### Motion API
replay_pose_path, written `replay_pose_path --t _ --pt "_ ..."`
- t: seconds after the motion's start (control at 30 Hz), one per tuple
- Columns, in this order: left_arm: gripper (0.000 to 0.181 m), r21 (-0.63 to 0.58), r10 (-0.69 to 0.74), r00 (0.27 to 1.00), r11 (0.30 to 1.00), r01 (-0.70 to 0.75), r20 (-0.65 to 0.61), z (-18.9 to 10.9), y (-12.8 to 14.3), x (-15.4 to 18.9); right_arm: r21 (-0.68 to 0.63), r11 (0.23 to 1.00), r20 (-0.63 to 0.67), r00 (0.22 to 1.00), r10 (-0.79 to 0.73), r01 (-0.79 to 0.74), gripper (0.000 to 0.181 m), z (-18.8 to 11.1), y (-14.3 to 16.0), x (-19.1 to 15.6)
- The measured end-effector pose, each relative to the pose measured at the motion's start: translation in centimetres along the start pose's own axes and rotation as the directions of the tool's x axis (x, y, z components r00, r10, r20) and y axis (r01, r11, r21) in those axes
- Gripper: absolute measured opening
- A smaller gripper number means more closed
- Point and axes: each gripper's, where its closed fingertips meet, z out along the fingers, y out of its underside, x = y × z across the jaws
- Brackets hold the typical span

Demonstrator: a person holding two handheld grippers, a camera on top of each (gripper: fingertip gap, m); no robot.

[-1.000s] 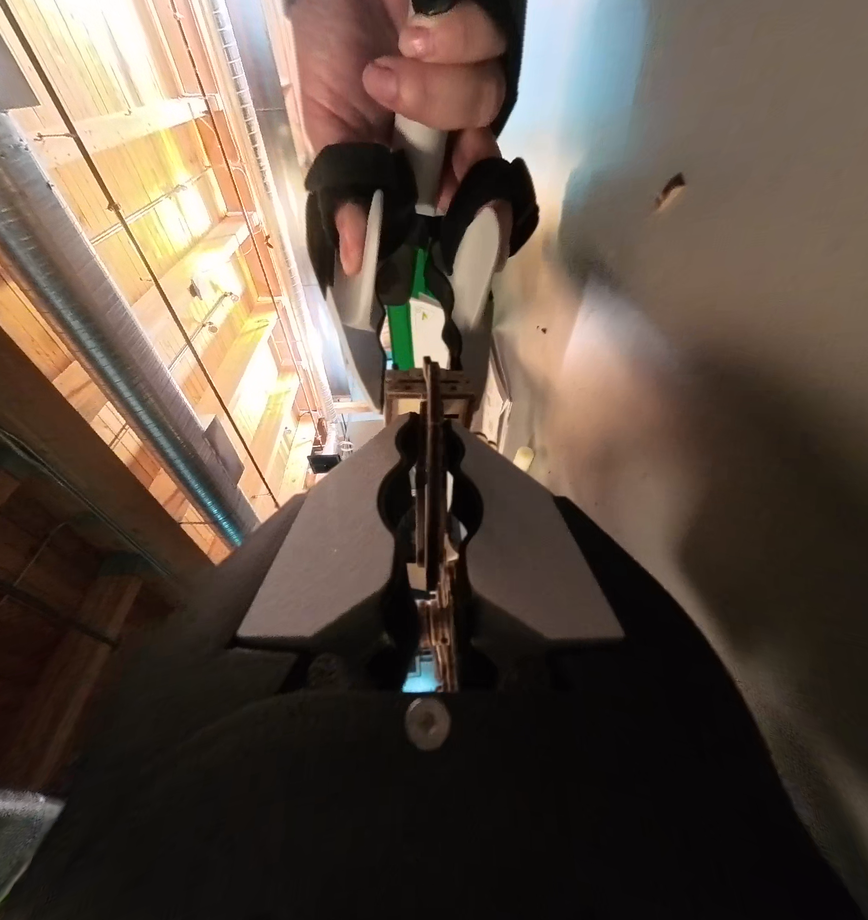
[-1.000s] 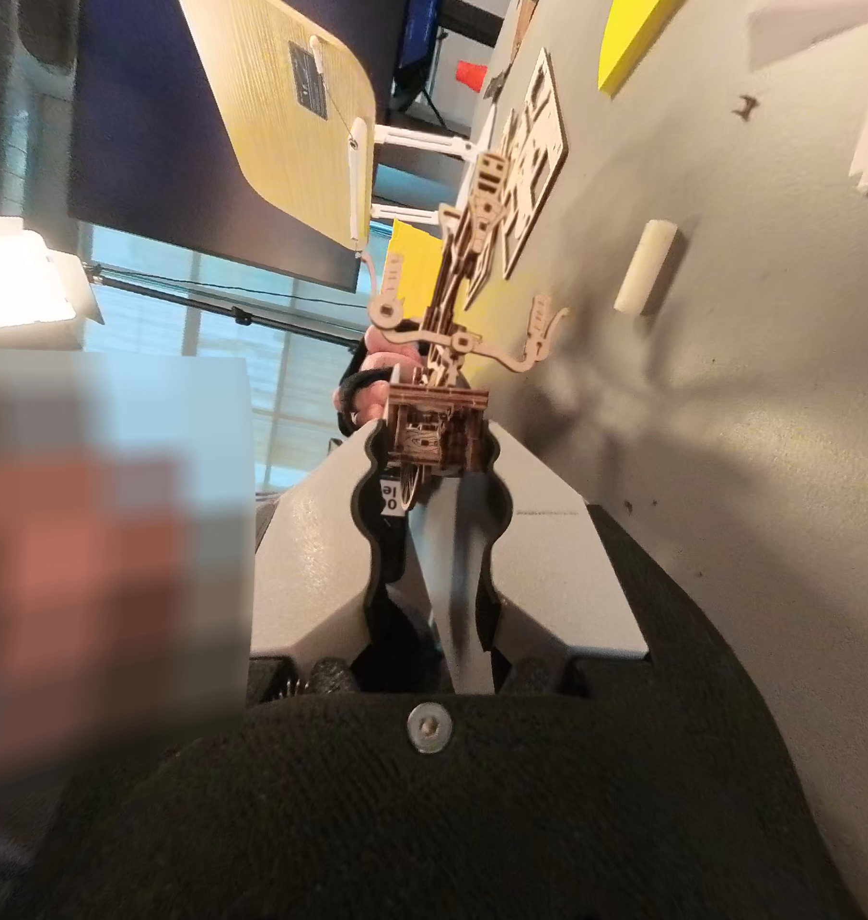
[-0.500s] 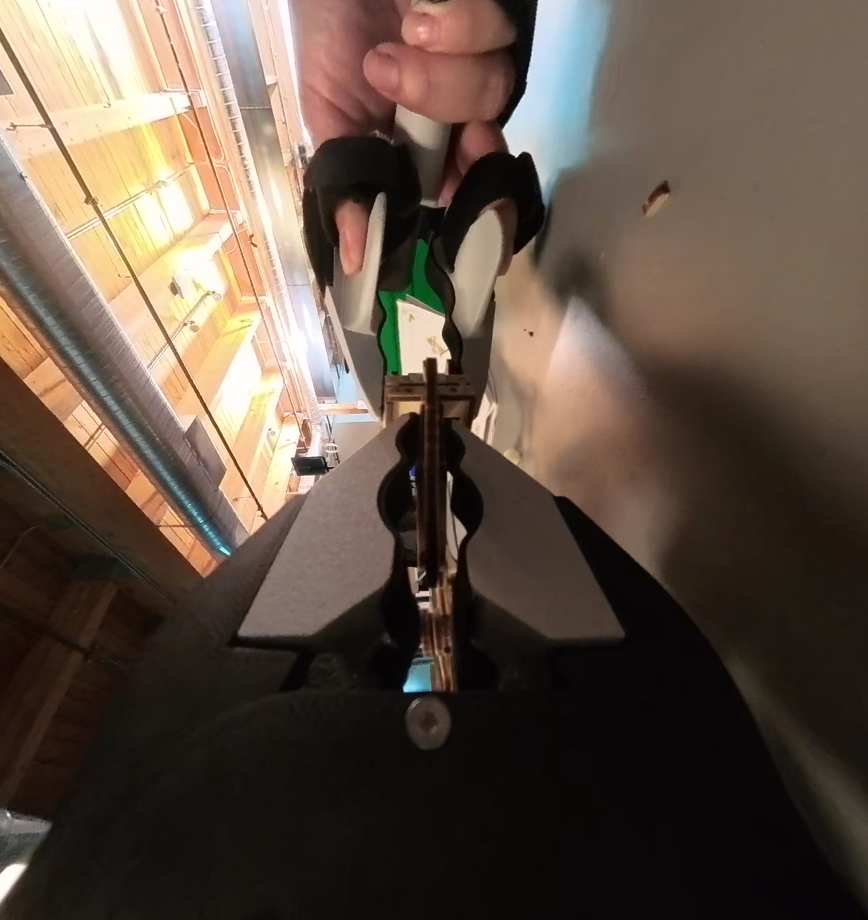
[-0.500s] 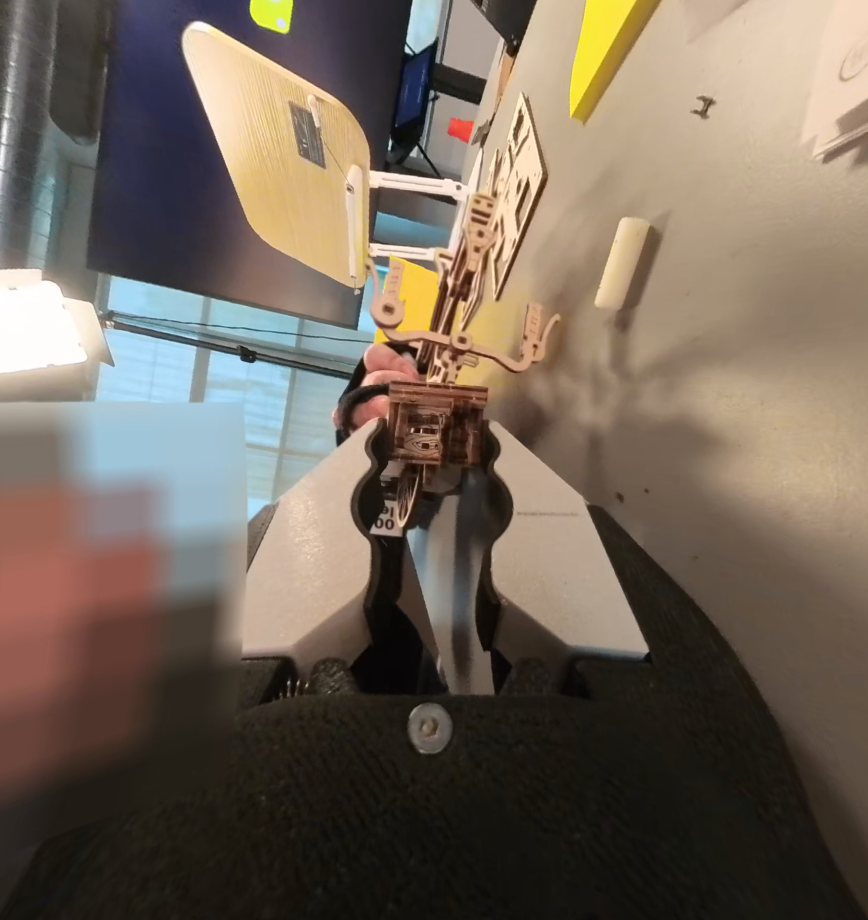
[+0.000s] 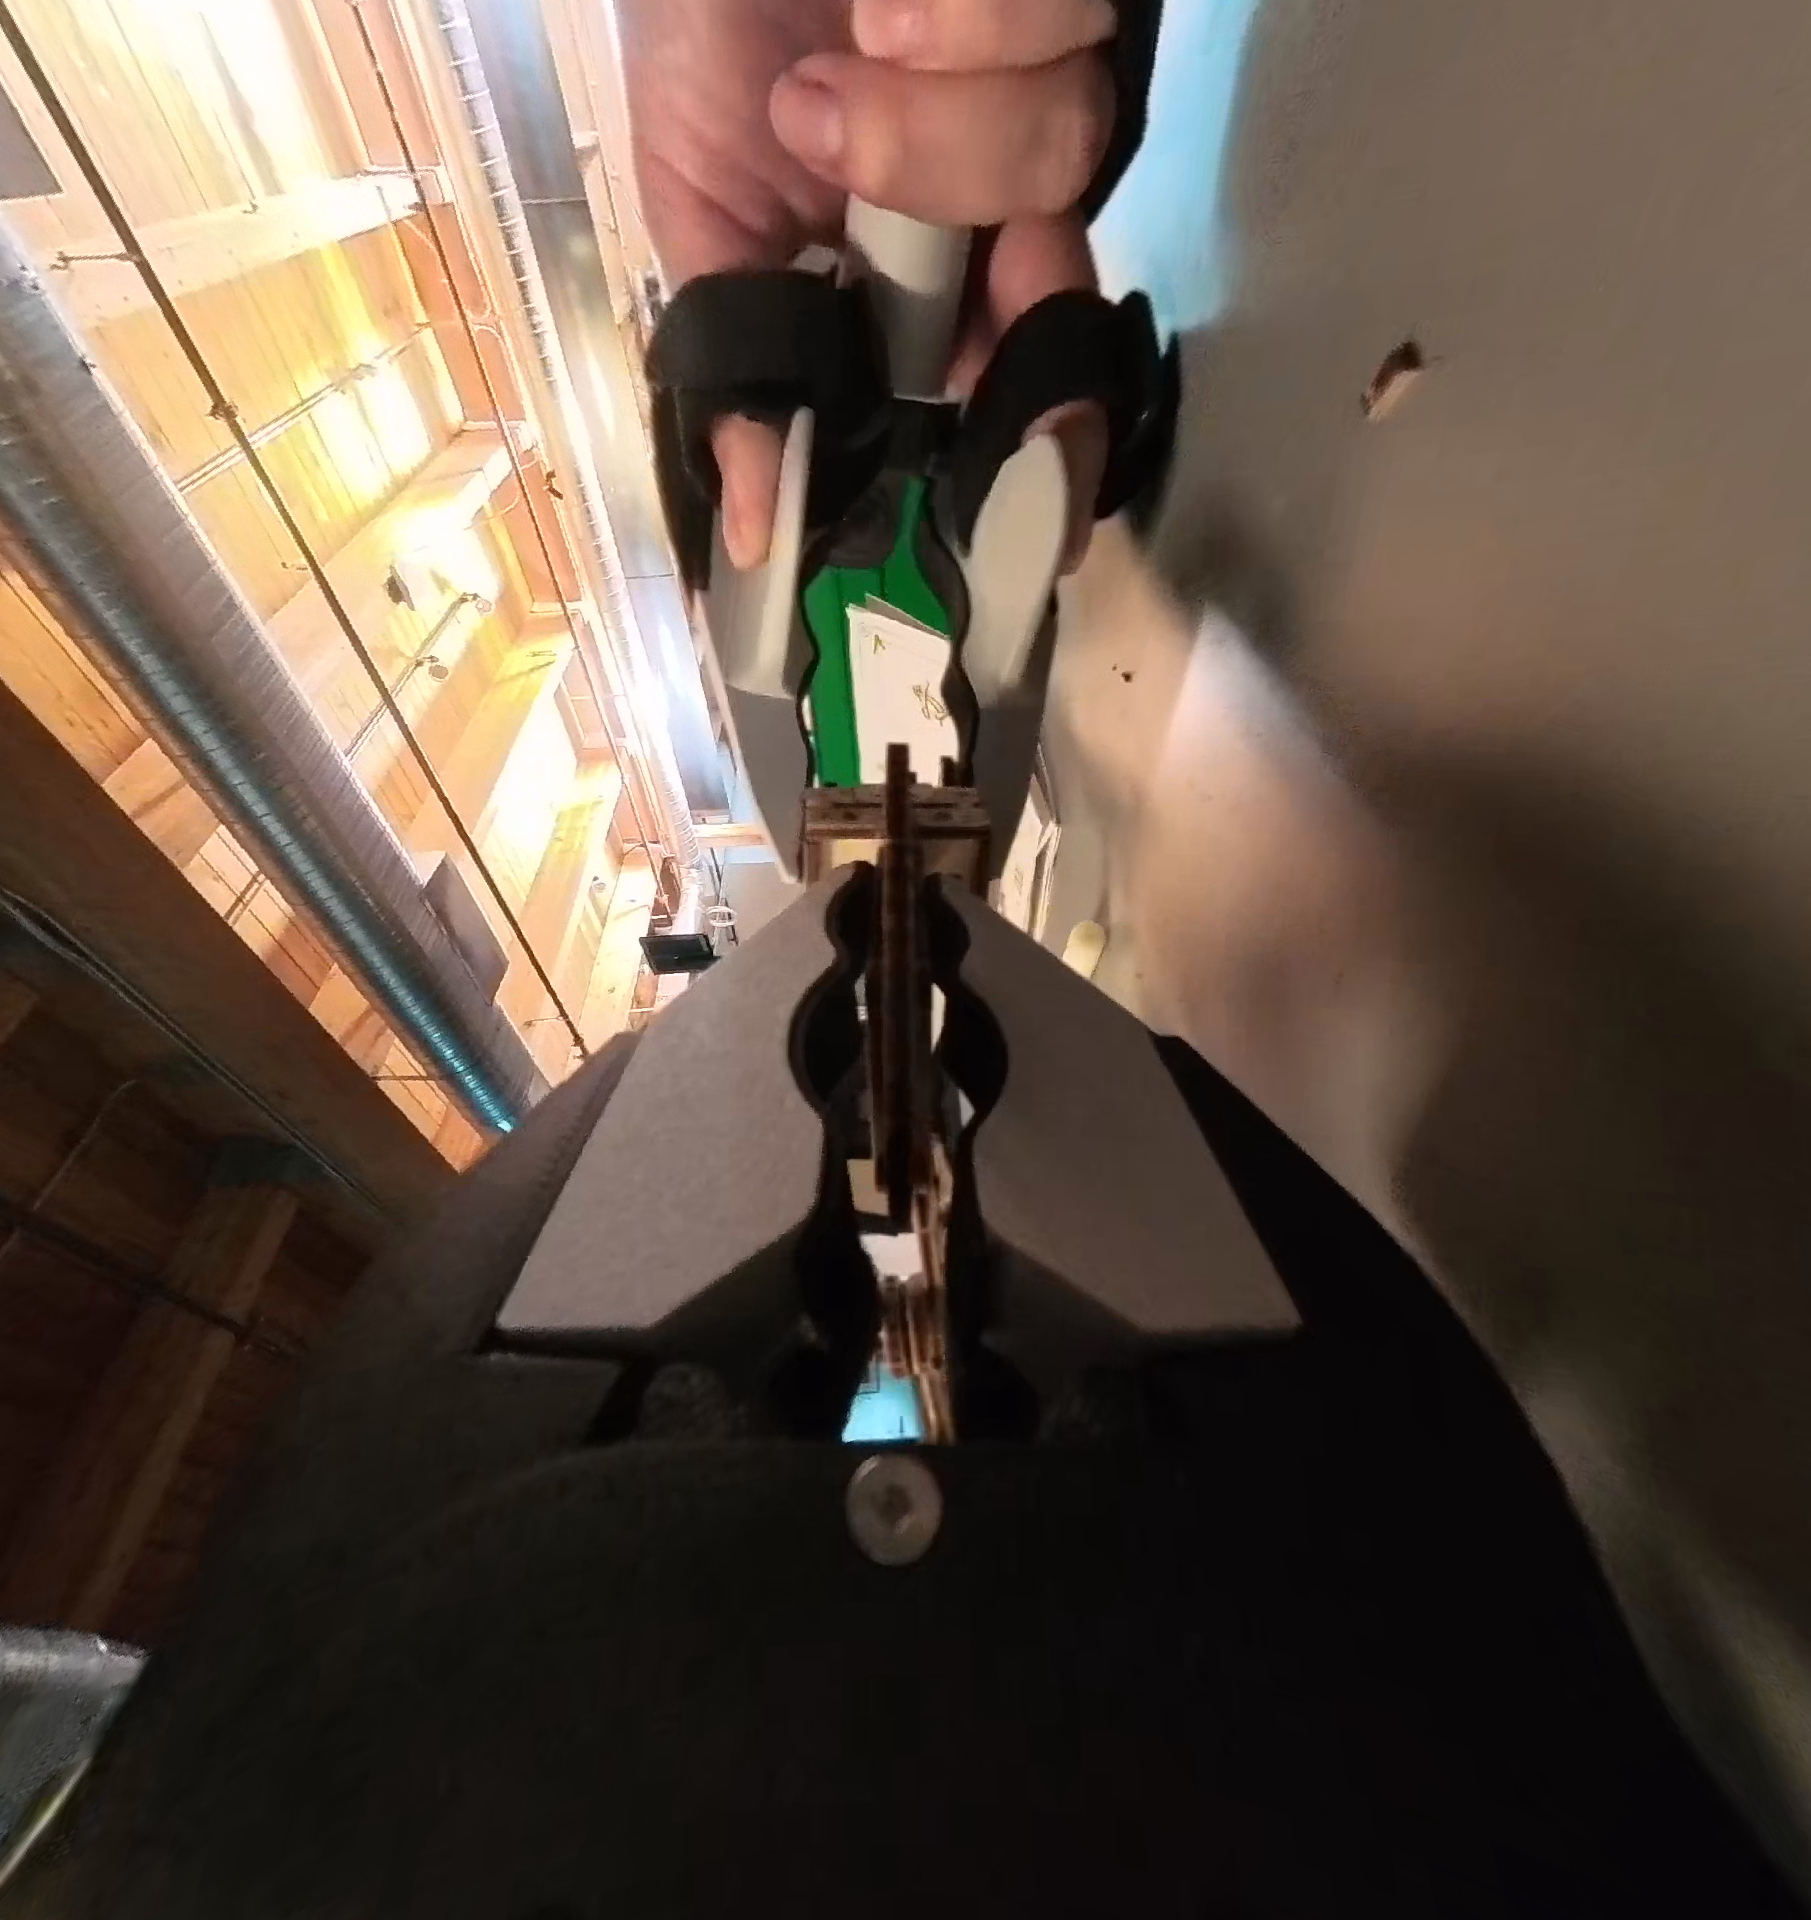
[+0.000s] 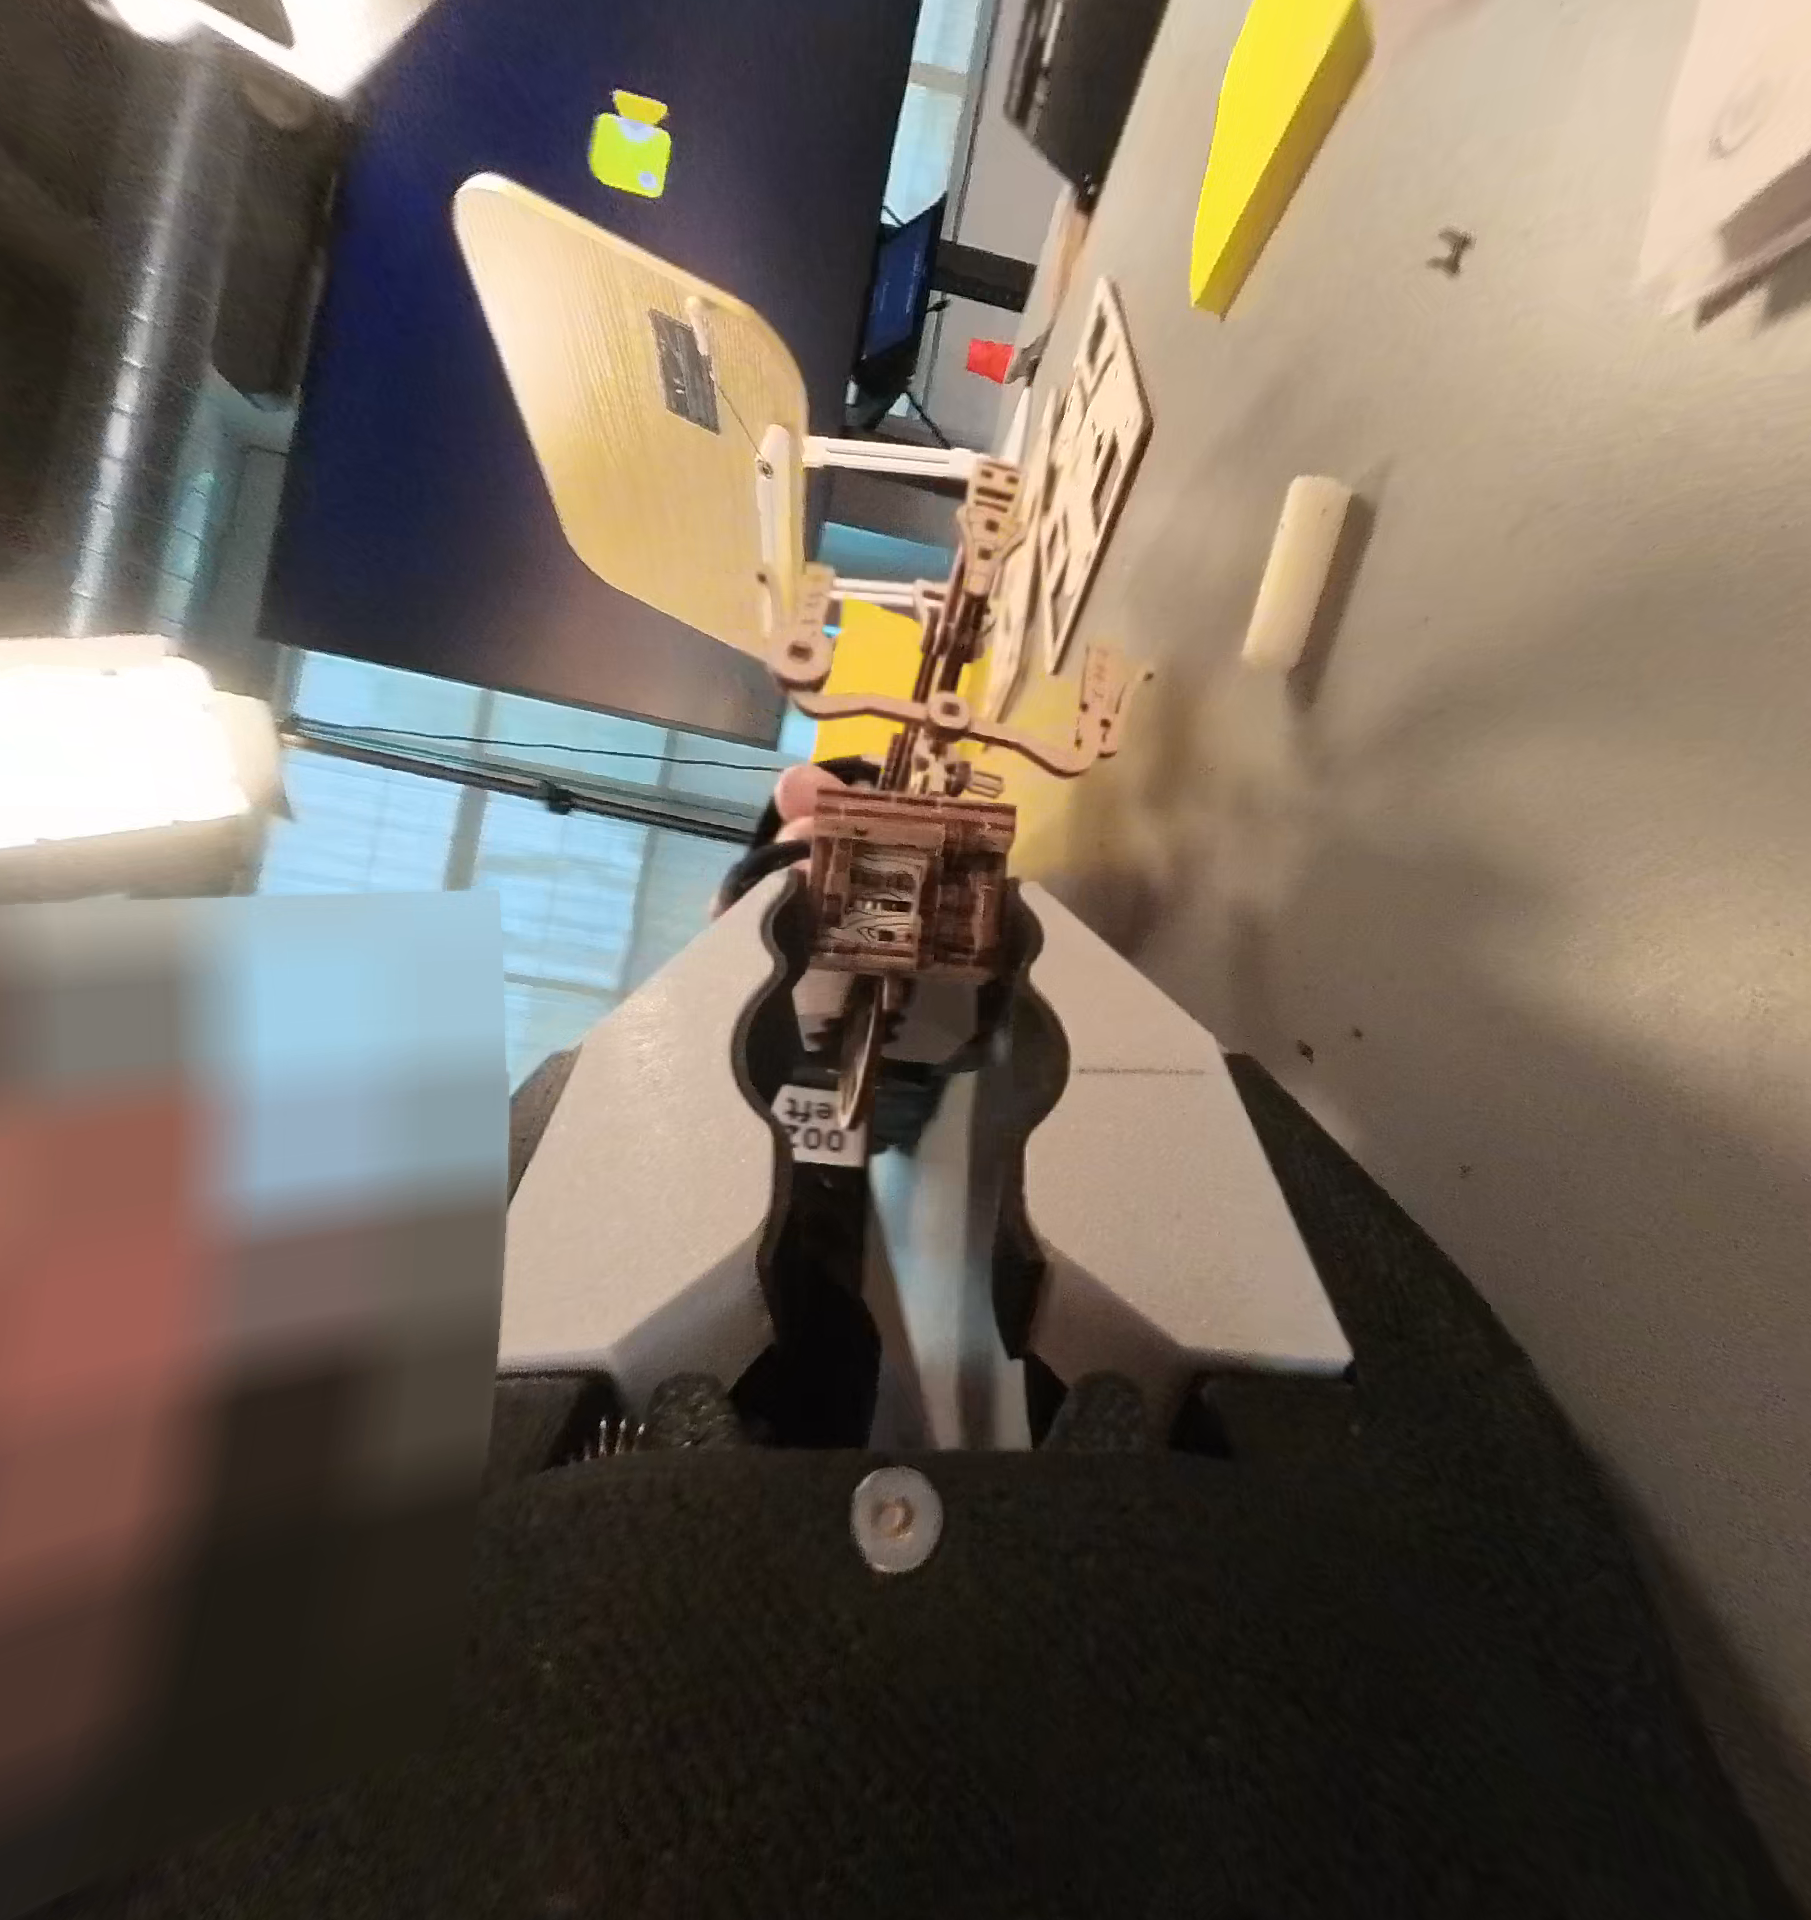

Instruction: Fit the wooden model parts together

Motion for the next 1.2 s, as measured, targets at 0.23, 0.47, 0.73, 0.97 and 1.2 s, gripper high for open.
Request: replay_pose_path --t 0.23,0.47,0.73,0.97,1.2 --pt "0.006 -0.036 -0.019 0.999 0.999 0.020 0.047 0.1 0.6 -0.7 0.073 0.997 -0.006 1.000 -0.018 0.018 0.035 0.3 -0.8 -0.8" --pt "0.006 -0.093 0.004 0.998 0.996 0.001 0.061 0.2 1.3 -0.9 0.119 0.991 -0.024 0.998 -0.056 0.059 0.035 0.7 -1.5 -0.9" --pt "0.007 -0.101 0.035 0.997 0.994 -0.027 0.072 0.1 1.2 -1.1 0.133 0.988 -0.032 0.997 -0.071 0.075 0.034 0.8 -1.4 -1.1" --pt "0.006 -0.102 0.018 0.994 0.995 -0.007 0.112 -0.1 1.3 -1.9 0.143 0.989 0.025 0.999 -0.027 0.023 0.034 1.0 -1.5 -1.9" --pt "0.006 -0.120 0.023 0.987 0.993 -0.004 0.156 -0.2 1.7 -2.8 0.174 0.979 -0.028 0.994 -0.105 0.108 0.034 1.3 -1.9 -2.7"
